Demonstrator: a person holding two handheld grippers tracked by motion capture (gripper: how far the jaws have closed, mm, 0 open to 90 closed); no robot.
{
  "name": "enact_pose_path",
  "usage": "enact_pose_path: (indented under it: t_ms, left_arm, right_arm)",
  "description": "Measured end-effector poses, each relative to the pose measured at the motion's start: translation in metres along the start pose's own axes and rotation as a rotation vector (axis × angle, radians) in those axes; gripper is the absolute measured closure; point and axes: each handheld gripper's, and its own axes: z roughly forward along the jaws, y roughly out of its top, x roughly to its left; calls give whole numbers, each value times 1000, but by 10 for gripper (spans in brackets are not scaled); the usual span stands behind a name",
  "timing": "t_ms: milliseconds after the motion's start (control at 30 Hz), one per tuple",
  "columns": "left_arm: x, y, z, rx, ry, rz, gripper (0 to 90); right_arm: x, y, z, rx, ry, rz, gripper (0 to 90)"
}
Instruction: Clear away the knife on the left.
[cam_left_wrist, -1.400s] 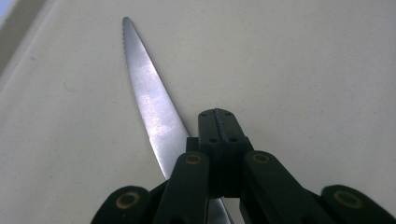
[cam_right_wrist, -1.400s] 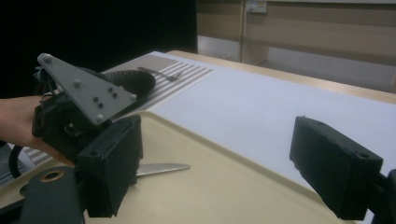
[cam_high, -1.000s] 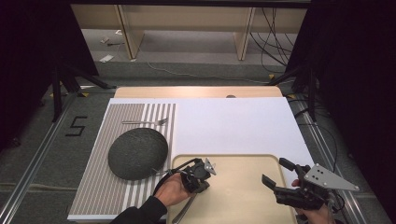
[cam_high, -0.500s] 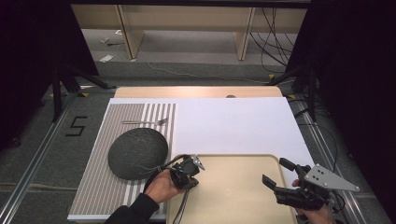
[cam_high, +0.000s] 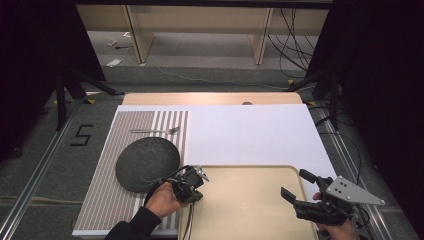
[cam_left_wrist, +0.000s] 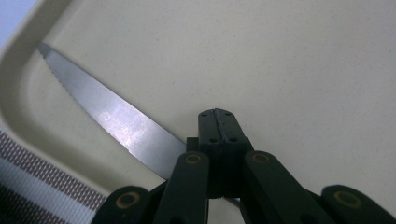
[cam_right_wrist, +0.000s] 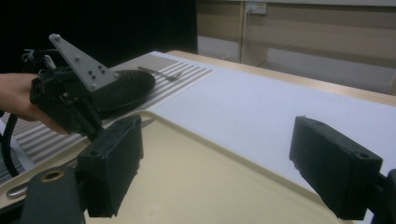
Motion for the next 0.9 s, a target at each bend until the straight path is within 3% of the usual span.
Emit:
enact_pose_path:
  t_ms: [467,700,900]
  left_arm:
    - [4,-11,-4,-10,-3,-6,892]
    - [6,-11,-6,-39,-52,-7,690]
    - [6,-13,-12,-98,-47,-8,484]
  right_arm:
    - [0,0,0,3,2,-1,183]
    - [0,0,0,2,0,-4,183]
    - [0,0,0,-1,1,-2,183]
